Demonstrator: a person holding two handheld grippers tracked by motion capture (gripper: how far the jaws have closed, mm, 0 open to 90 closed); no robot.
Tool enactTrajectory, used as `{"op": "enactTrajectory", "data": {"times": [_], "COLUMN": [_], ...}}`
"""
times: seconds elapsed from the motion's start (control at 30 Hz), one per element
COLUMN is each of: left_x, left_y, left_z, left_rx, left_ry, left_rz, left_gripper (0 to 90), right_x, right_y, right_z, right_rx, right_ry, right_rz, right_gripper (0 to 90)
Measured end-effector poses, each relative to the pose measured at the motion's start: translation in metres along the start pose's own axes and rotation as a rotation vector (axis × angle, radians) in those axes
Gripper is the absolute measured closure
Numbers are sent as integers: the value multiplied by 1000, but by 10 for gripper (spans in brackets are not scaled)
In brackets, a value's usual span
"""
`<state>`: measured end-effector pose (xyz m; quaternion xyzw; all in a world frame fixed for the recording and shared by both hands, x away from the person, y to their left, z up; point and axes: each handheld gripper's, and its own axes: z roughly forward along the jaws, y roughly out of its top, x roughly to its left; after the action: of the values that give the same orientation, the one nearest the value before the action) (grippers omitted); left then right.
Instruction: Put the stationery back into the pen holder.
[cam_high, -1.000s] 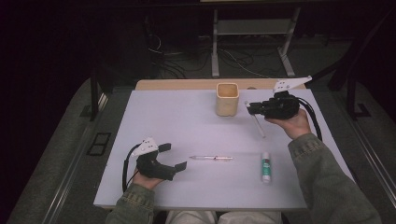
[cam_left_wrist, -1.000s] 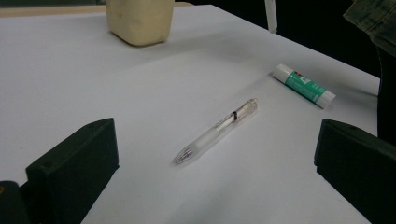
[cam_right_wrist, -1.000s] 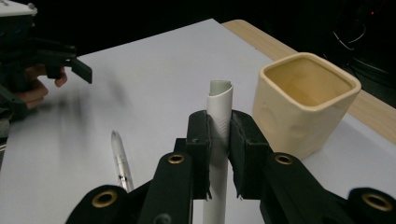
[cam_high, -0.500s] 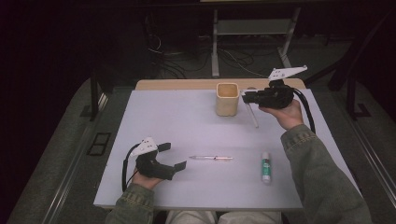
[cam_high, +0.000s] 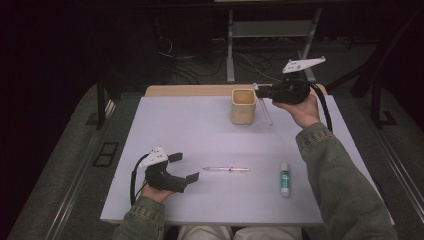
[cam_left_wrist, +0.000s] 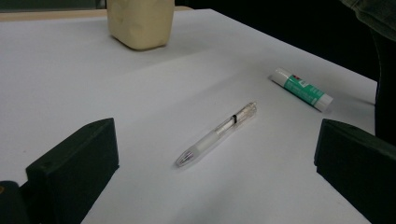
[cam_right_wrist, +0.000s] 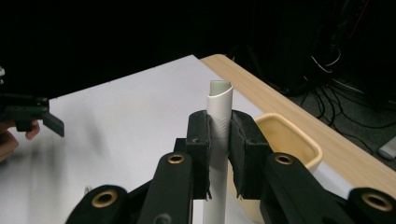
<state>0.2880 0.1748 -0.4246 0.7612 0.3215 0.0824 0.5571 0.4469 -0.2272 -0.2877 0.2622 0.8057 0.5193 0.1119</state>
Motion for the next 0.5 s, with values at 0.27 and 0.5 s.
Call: {"op": "enactTrajectory", "data": {"times": [0.27, 0.5], "left_x": [1, 2], "left_y": [0, 0], "left_z": [-1, -1], "left_rx": [-9, -11], "left_ry": [-2, -3], "left_rz": [-5, -6], "left_gripper": [0, 0], "right_x": [-6, -12], "right_y": [13, 21], "right_z": [8, 15], "right_rx": [-30, -54], "right_ry": [1, -6], "right_rz": [5, 11], "right_gripper": [778, 777]}}
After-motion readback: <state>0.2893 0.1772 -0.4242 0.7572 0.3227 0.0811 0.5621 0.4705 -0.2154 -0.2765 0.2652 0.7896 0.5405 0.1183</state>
